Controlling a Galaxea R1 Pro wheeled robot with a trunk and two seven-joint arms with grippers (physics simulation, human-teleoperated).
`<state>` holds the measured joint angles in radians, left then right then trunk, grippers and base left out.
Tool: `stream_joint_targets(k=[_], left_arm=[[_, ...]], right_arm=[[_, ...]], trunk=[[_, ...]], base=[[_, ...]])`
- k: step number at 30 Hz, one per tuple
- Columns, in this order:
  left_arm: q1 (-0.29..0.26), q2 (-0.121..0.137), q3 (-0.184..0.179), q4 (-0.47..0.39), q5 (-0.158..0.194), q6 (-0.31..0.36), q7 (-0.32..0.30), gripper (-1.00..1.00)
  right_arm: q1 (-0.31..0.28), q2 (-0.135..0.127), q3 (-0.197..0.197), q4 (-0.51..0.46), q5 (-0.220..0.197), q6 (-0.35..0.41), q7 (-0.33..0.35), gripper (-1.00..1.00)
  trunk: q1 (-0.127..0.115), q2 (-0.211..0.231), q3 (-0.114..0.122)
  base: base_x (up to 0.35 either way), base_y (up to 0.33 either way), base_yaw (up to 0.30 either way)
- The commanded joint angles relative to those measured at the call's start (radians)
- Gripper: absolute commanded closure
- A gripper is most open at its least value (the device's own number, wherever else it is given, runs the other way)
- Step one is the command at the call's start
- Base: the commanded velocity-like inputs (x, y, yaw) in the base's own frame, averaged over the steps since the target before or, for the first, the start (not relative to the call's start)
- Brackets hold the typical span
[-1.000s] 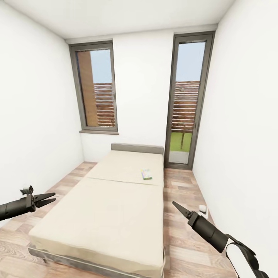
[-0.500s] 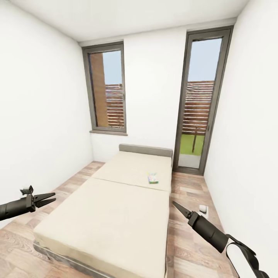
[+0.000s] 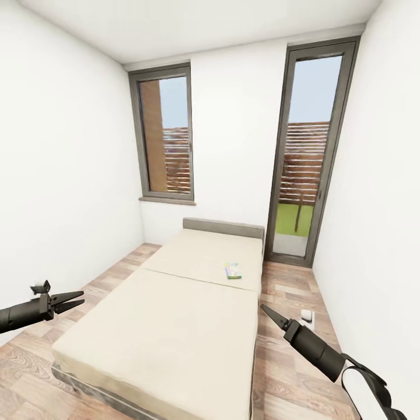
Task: Put all the toys in the child's room - the three board games (two on the bed and one on the table), the two jigsaw puzzles on the table, and the tennis ball on the table - inside the toy box on the table in the child's room.
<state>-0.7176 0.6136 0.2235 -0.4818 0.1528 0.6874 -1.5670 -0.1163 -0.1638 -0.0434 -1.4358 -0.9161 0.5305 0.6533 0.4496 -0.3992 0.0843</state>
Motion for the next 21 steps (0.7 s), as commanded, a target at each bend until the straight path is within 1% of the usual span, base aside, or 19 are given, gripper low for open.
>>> stream_joint_targets(k=[1,14,18,21], left_arm=[[0.0,0.0,0.001,0.0,-0.001,0.011,-0.004,-1.0],[0.0,0.0,0.001,0.0,-0.001,0.011,-0.004,-1.0],[0.0,0.0,0.001,0.0,-0.001,0.01,-0.004,-1.0],[0.0,0.0,0.001,-0.001,-0.001,0.013,-0.004,-1.0]], right_arm=[[0.0,0.0,-0.001,0.0,-0.007,0.008,0.0,-1.0],[0.0,0.0,-0.001,-0.005,-0.007,0.008,0.0,-1.0],[0.0,0.001,0.0,-0.007,-0.005,0.009,-0.001,-1.0],[0.0,0.002,0.0,-0.007,0.008,0.01,-0.001,-1.0]], trunk=[[0.0,-0.001,0.0],[0.0,-0.001,0.0],[0.0,-0.001,0.0],[0.0,-0.001,0.0]], base=[[0.006,-0.006,0.006],[0.001,-0.002,0.01],[0.0,0.0,0.169],[0.0,0.0,0.231]])
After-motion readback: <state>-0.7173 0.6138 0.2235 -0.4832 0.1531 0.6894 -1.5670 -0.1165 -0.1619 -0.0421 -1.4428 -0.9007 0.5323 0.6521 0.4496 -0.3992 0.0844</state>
